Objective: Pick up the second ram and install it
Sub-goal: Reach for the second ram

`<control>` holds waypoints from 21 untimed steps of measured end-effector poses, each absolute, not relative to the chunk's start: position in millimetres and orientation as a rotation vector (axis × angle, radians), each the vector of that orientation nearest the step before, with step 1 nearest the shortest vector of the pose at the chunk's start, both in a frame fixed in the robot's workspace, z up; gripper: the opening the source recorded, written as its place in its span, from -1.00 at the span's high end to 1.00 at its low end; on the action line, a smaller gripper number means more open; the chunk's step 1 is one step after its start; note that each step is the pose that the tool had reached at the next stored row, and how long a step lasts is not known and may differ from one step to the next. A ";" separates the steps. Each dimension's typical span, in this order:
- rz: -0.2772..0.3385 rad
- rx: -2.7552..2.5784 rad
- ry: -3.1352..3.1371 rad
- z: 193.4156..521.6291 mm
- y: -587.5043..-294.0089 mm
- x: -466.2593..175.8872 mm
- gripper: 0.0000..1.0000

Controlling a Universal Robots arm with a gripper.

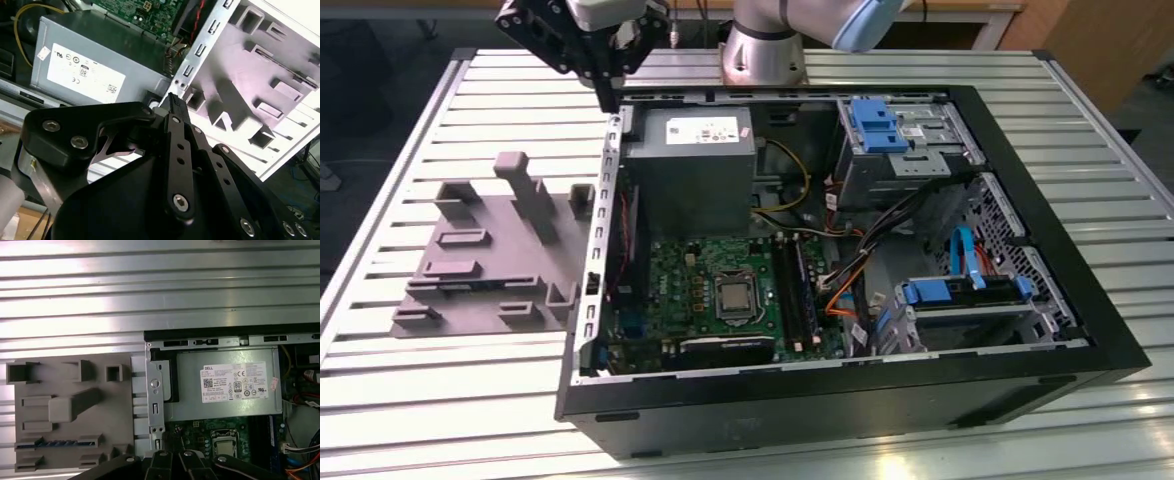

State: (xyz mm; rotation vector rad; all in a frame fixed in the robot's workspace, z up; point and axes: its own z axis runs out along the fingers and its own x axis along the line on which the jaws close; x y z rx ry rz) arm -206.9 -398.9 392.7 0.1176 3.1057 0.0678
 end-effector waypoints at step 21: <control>0.068 0.116 3.090 391.8 -398.9 -279.5 0.79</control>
